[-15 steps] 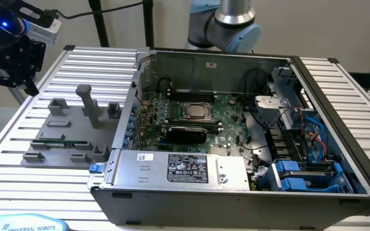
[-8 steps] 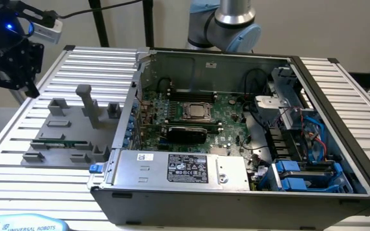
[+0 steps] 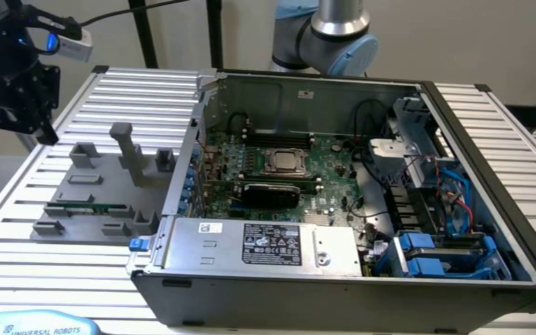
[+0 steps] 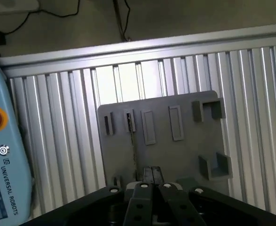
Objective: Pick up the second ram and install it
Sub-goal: 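Pick up the second ram and move it above second insertion slot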
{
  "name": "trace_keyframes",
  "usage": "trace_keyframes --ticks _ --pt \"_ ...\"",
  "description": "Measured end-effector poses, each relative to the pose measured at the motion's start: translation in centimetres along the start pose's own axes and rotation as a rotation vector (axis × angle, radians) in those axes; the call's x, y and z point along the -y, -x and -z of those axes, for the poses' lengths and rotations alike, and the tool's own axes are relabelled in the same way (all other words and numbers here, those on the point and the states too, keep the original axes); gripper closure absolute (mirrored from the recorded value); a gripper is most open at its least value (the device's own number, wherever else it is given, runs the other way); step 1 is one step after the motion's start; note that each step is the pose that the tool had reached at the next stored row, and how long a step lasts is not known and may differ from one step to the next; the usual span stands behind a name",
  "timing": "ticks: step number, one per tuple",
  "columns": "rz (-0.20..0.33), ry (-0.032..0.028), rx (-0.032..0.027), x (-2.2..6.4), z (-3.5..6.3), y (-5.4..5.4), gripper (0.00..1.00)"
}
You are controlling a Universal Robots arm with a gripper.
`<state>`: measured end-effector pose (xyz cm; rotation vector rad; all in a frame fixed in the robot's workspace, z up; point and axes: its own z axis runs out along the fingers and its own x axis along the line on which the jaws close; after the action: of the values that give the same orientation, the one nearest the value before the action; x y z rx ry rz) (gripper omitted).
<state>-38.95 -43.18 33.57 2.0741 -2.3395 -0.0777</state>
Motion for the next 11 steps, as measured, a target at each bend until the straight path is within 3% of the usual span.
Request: trace_keyframes --ticks 5,11 --pt "0.084 -0.003 -0.0034 0.02 -0.33 -0.01 0.89" --pt "0.118 -0.0046 -0.0046 0.54 -0.68 -0.02 0.89"
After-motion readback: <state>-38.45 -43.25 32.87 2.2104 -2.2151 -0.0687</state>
